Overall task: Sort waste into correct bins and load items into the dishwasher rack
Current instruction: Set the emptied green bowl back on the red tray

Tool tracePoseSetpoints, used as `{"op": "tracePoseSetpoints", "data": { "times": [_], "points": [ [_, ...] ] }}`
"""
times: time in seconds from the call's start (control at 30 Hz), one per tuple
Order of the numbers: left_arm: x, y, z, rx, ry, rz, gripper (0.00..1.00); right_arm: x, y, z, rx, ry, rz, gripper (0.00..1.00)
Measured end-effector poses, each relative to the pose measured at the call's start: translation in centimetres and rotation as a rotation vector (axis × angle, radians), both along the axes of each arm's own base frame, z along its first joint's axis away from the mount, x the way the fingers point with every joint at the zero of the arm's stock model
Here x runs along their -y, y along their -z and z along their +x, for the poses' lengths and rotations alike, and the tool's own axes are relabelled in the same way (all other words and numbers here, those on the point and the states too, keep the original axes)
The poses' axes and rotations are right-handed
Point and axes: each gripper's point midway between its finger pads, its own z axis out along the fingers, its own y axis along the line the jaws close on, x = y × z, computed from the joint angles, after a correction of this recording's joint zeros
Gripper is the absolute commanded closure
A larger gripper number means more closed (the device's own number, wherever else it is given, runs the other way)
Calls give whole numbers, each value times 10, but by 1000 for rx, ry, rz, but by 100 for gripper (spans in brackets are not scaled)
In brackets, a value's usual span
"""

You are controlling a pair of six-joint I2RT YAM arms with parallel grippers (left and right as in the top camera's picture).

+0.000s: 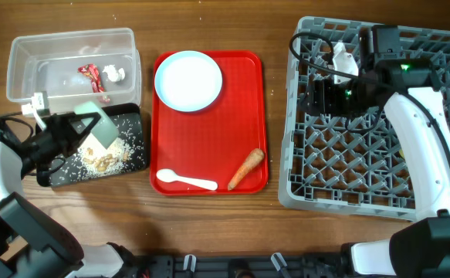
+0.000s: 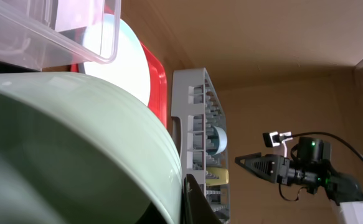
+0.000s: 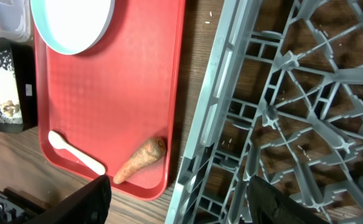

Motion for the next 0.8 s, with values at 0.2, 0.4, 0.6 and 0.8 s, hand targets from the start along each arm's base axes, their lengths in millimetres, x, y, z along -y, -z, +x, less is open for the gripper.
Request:
{"op": "tracePoseSetpoints", "data": {
  "times": [0.2,0.4,0.6,0.8],
  "points": [
    [2,0,-2,-17,-1,-16,96,0,0,-1,-4,0,0,28],
    [56,-4,6,20,173,-7,96,0,0,-1,-5,0,0,28],
    [169,36,15,-52,459,290,96,0,0,-1,-7,3,0,28],
    [254,86,-8,-137,536,704,96,0,0,-1,-7,3,0,28]
  ]
}}
